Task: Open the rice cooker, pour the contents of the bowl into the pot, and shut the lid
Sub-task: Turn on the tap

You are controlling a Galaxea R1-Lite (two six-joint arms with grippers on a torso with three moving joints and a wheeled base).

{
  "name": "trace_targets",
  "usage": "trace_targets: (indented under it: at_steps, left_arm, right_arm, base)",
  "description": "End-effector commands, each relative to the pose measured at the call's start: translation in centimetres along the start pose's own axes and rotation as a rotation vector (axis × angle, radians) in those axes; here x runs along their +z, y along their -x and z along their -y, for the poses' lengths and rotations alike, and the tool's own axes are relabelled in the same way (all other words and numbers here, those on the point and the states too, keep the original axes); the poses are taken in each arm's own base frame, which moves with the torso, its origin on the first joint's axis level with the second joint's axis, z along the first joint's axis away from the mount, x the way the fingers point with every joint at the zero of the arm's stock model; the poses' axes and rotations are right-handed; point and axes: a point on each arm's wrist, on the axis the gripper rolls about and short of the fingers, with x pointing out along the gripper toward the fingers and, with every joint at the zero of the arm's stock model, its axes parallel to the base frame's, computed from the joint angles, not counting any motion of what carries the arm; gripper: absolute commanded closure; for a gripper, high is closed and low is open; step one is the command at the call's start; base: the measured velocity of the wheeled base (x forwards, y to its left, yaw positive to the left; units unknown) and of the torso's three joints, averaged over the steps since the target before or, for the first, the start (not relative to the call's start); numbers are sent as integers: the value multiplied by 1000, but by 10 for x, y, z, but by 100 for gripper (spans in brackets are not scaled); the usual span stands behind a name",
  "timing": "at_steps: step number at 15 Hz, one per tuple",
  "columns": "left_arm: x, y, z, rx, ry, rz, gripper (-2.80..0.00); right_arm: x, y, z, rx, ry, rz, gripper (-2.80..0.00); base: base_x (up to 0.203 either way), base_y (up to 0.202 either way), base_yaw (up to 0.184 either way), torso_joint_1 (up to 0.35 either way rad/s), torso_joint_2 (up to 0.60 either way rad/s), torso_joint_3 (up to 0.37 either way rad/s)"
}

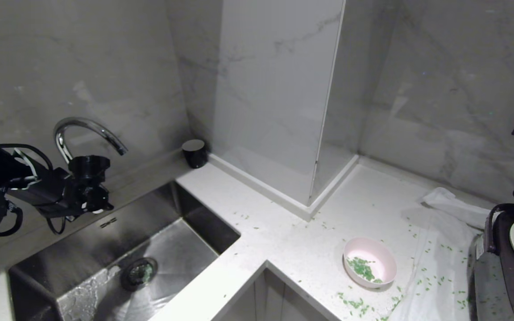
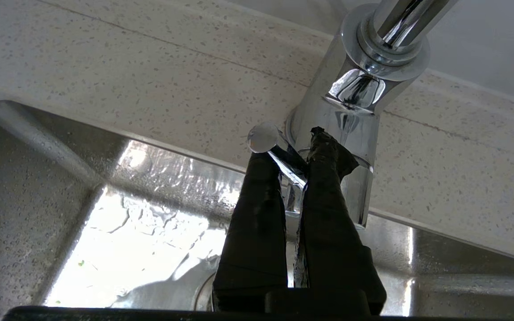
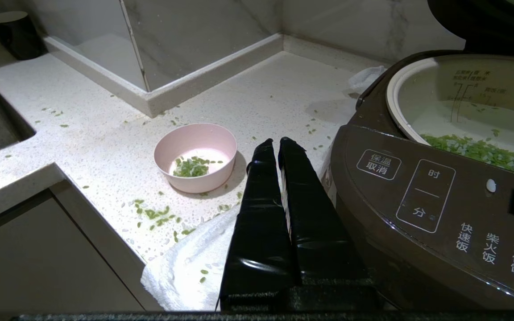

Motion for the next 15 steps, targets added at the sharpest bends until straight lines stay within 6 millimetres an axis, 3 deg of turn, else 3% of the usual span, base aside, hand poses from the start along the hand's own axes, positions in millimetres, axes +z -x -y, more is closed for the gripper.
trace_targets:
  at_steps: [1, 15]
  left_arm:
    - [0, 4, -1, 2, -5, -7, 0]
    - [-5, -1, -2, 13, -11, -12, 0]
  right_arm:
    - [0, 0, 0, 0, 0, 1, 0]
    - [0, 0, 0, 0, 0, 1, 0]
  base:
    - [0, 0, 0, 0, 0, 0]
    - [0, 0, 0, 0, 0, 0]
